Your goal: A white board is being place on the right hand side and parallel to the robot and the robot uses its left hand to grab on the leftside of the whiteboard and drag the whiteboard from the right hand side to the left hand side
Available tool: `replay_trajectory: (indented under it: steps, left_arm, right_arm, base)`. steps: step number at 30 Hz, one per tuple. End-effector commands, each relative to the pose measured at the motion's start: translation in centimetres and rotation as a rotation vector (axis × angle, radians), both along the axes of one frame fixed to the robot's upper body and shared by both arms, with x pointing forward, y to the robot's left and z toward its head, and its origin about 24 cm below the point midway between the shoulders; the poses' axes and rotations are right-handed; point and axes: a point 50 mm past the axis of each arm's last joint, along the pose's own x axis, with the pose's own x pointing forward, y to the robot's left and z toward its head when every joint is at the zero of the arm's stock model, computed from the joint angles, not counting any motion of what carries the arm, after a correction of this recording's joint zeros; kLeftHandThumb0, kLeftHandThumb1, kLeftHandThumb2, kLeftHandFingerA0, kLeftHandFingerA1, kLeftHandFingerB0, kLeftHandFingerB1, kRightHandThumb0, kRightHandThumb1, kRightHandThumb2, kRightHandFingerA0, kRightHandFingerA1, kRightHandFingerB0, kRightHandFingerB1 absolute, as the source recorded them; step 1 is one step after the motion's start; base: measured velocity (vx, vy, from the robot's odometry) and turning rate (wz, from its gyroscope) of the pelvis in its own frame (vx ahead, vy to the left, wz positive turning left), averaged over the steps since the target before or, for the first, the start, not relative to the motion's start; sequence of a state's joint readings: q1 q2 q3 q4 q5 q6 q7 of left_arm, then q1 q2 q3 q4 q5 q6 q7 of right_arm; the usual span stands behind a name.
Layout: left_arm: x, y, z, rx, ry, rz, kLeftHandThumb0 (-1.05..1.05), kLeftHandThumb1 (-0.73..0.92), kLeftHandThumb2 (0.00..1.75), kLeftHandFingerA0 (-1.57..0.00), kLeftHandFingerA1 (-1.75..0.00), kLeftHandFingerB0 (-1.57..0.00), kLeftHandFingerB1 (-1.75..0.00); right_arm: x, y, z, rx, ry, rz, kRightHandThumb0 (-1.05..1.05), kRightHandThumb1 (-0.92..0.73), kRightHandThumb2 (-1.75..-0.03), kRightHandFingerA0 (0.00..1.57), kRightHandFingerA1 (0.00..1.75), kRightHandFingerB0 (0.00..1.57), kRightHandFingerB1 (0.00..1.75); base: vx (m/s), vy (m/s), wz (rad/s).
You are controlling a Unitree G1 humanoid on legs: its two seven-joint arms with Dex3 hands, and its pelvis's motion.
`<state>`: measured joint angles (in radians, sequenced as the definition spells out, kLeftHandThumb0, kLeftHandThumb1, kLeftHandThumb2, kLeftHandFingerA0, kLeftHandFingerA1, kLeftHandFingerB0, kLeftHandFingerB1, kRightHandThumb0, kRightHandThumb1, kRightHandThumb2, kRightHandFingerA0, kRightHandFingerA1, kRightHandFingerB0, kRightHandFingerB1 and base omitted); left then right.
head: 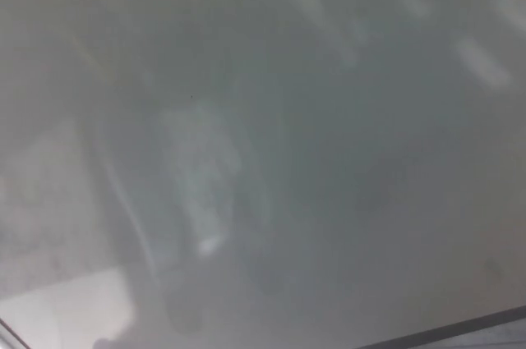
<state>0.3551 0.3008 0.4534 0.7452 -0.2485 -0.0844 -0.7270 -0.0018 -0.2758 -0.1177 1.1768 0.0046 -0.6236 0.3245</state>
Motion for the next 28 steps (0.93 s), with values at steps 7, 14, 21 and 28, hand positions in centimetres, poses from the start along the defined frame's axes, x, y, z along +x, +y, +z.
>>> replay_trajectory:
  steps: [7,14,21,28]
  left_arm:
    - [-0.6,0.7,-1.5,0.238,0.198,-0.079,-0.55,0.48,0.81,0.00,-0.29,0.00,-0.17]
    - [-0.6,1.0,-1.7,0.239,0.202,-0.074,-0.56,0.47,0.81,0.00,-0.27,0.00,-0.18]
    - [-0.3,1.0,-1.8,0.247,0.196,-0.077,-0.56,0.46,0.81,0.00,-0.31,0.00,-0.19]
    - [-0.4,0.9,-1.8,0.260,0.190,-0.093,-0.56,0.46,0.81,0.00,-0.34,0.00,-0.19]
  right_arm:
    - [-1.2,-0.2,-0.4,-0.022,0.034,-0.015,-0.68,-0.72,-0.75,0.69,1.08,0.51,0.77]
    - [-1.6,-0.2,-0.5,-0.032,0.031,-0.014,-0.63,-0.72,-0.78,0.68,1.05,0.51,0.77]
    - [-1.4,-0.2,-0.4,-0.019,0.028,-0.026,-0.64,-0.69,-0.79,0.72,1.08,0.51,0.79]
    - [-1.5,-0.3,-0.3,-0.033,0.027,-0.010,-0.66,-0.72,-0.75,0.70,1.08,0.51,0.79]
  base:
    - [0.00,0.000,0.00]
    - [0.00,0.000,0.00]
    - [0.00,0.000,0.00]
    - [0.00,0.000,0.00]
